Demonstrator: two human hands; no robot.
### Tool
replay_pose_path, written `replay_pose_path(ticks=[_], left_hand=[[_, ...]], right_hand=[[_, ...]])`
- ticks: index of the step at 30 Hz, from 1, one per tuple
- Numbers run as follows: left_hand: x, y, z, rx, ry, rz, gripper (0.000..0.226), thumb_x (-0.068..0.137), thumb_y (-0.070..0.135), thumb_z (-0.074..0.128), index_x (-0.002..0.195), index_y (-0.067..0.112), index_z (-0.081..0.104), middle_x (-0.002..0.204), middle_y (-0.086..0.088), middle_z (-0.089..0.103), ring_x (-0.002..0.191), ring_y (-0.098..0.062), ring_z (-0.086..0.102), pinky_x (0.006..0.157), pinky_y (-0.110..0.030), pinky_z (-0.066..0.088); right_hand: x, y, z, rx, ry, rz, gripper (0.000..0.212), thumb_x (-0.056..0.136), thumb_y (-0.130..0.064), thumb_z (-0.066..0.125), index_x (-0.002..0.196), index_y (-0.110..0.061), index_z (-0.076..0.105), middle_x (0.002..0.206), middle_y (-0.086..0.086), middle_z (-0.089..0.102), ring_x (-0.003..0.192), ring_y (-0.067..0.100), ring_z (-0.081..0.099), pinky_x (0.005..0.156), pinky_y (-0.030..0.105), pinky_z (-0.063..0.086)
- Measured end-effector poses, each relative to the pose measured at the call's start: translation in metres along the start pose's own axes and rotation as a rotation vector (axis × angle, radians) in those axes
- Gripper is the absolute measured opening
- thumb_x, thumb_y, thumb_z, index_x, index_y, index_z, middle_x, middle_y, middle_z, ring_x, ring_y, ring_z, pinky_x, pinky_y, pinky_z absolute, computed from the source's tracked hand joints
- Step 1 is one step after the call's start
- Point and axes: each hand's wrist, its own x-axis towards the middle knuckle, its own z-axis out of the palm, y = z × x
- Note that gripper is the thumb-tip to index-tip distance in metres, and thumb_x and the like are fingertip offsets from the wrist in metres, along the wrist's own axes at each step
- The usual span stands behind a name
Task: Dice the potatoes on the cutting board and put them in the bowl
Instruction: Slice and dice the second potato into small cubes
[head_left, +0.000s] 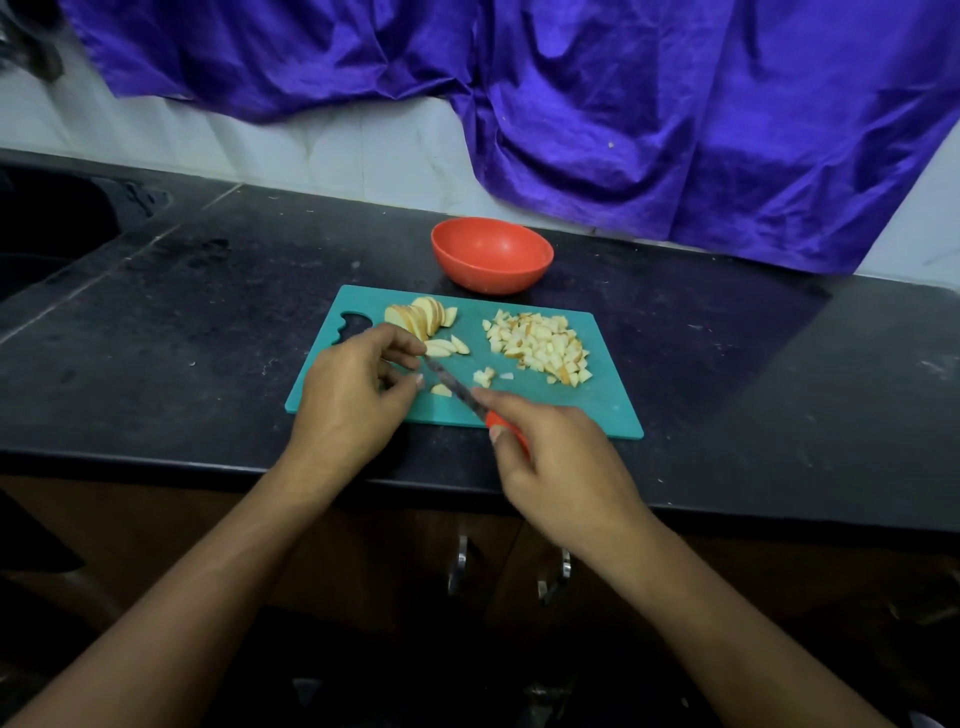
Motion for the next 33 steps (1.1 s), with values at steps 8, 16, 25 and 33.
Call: replay_pose_path(ticks=[8, 16, 25, 33], left_hand=[[0.003, -0.004, 0.003, 0.049, 0.047, 0.022, 0.023, 0.088, 0.008, 0.073, 0.099, 0.027, 0.066, 0.101, 0.012, 0.066, 0.076, -0.006, 0.063, 0.074, -0.028, 0.056], [0.034, 0.006, 0.006, 0.282, -0.095, 0.079, 0.027, 0.09, 0.02, 0.073, 0.114, 0.031, 0.072, 0.109, 0.01, 0.063, 0.086, -0.012, 0.061, 0.082, -0.033, 0.049], [0.074, 0.03, 0.03, 0.565, -0.395, 0.252, 0.033, 0.097, 0.034, 0.063, 0.13, 0.037, 0.067, 0.131, 0.009, 0.059, 0.115, -0.017, 0.059, 0.092, -0.04, 0.052], [0.055, 0.021, 0.02, 0.417, -0.18, 0.229, 0.014, 0.093, 0.03, 0.073, 0.105, 0.033, 0.08, 0.107, 0.013, 0.076, 0.098, -0.012, 0.066, 0.079, -0.028, 0.047]], right_hand=[[0.012, 0.017, -0.01, -0.207, -0.007, 0.013, 0.046, 0.106, -0.031, 0.045, 0.15, -0.042, 0.046, 0.096, -0.01, 0.063, 0.074, 0.007, 0.055, 0.061, 0.028, 0.045], [0.022, 0.051, -0.006, 0.251, 0.127, 0.192, 0.038, 0.104, -0.029, 0.055, 0.14, -0.041, 0.061, 0.089, -0.004, 0.073, 0.058, 0.011, 0.059, 0.052, 0.03, 0.049], [0.02, 0.063, 0.001, 0.533, 0.218, 0.205, 0.037, 0.105, -0.018, 0.057, 0.138, -0.032, 0.064, 0.056, -0.024, 0.058, 0.048, 0.004, 0.039, 0.043, 0.019, 0.03], [0.019, 0.064, 0.003, 0.542, 0.232, 0.181, 0.036, 0.105, -0.017, 0.057, 0.138, -0.03, 0.064, 0.058, -0.028, 0.059, 0.05, 0.001, 0.043, 0.046, 0.016, 0.032]])
